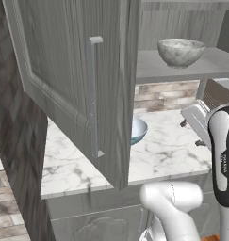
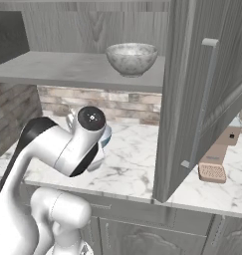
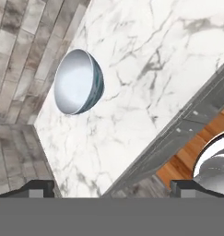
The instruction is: Open the cabinet. Pick the bowls from the counter and place them in the cabinet. Then close the cabinet.
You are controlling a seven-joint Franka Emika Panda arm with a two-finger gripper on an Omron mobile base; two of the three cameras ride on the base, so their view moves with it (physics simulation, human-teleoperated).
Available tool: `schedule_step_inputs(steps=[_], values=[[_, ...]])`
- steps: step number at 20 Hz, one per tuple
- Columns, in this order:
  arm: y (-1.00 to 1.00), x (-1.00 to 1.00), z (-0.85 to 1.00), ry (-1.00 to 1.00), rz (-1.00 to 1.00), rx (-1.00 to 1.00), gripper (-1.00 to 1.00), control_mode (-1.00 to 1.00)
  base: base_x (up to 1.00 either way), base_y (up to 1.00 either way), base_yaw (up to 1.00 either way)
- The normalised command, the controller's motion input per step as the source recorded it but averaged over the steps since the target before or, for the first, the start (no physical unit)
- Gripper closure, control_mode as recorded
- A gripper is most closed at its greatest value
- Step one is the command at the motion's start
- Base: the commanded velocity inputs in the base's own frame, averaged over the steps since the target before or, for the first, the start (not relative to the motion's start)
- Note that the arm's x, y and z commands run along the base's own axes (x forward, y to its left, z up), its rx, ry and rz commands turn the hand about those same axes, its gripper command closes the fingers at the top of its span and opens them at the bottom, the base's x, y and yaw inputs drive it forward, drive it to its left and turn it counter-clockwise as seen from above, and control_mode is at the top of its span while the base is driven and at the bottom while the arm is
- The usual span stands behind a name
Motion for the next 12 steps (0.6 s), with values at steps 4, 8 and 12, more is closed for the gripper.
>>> schedule_step_inputs(steps=[4, 8, 12], values=[[0.08, 0.39, -0.19, 0.0, 0.13, 0.0, -1.0, -1.0, 0.0, 0.0, 0.0], [0.1, 0.38, -0.15, 0.0, 0.12, 0.0, -1.0, -1.0, 0.0, 0.0, 0.0], [0.09, 0.36, -0.13, 0.0, 0.1, 0.0, -1.0, -1.0, 0.0, 0.0, 0.0]])
